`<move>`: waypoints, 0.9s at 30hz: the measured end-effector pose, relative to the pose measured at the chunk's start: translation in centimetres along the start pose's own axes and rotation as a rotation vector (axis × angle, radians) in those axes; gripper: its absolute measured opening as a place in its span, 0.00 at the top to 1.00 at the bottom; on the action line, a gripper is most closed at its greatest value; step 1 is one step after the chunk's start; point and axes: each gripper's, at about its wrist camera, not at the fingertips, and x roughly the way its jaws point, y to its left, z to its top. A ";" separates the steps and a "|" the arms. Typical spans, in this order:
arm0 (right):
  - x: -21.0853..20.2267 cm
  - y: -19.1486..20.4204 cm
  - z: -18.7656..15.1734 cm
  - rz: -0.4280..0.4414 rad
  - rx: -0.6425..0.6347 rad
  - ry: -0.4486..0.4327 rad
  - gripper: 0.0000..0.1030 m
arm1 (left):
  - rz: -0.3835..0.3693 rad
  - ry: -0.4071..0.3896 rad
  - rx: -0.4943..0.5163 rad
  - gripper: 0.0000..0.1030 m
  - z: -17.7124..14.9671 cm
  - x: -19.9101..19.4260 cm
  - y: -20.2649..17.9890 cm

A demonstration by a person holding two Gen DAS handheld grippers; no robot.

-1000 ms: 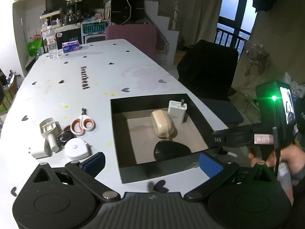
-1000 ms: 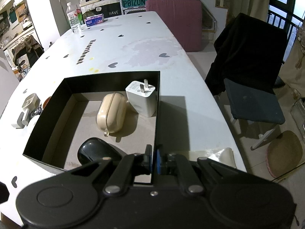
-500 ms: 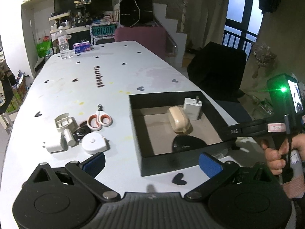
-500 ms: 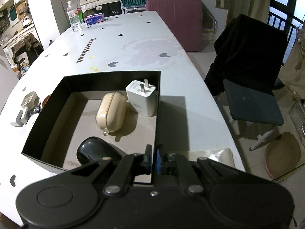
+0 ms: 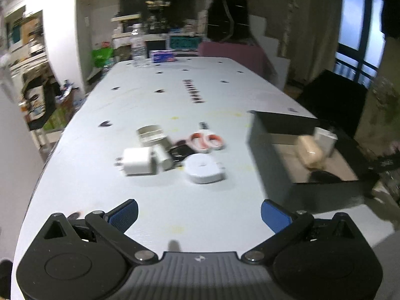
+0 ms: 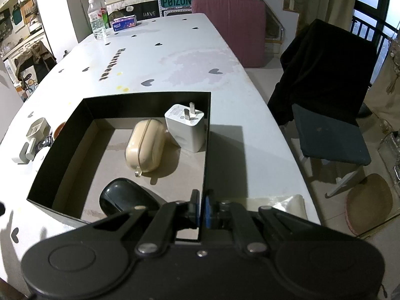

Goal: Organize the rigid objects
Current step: 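Lower the left gripper onto the white round tape measure and close it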

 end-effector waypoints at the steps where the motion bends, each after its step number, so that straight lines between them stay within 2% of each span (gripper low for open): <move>1: 0.0 0.0 0.0 -0.001 -0.001 0.001 0.95 | 0.010 -0.003 -0.007 0.05 0.0 0.3 0.5; 5: 0.0 0.0 0.0 0.000 -0.001 0.005 0.95 | -0.028 0.008 -0.055 0.28 0.0 2.1 1.6; 7: 0.0 0.0 0.0 0.000 -0.001 0.005 0.95 | -0.049 -0.004 -0.044 0.31 0.2 2.9 1.3; 10: 0.0 0.0 0.1 -0.001 -0.003 0.005 0.95 | -0.054 -0.033 0.020 0.32 0.8 4.4 0.2; 13: 0.0 0.1 0.1 -0.002 -0.005 0.006 0.95 | -0.039 -0.009 0.065 0.32 1.4 6.8 -0.6; 17: 0.1 0.2 0.0 -0.007 -0.011 0.007 0.95 | -0.032 0.028 0.070 0.30 2.0 9.5 -0.7; 24: 0.1 0.3 0.1 -0.010 -0.014 0.008 0.95 | -0.046 0.018 0.106 0.30 2.8 11.9 -1.1; 25: 0.1 0.3 0.1 -0.012 -0.015 0.009 0.95 | -0.043 0.013 0.112 0.31 2.9 12.1 -1.1; 27: 0.1 0.3 0.1 -0.013 -0.014 0.012 0.95 | -0.048 0.006 0.107 0.39 3.0 12.1 -1.0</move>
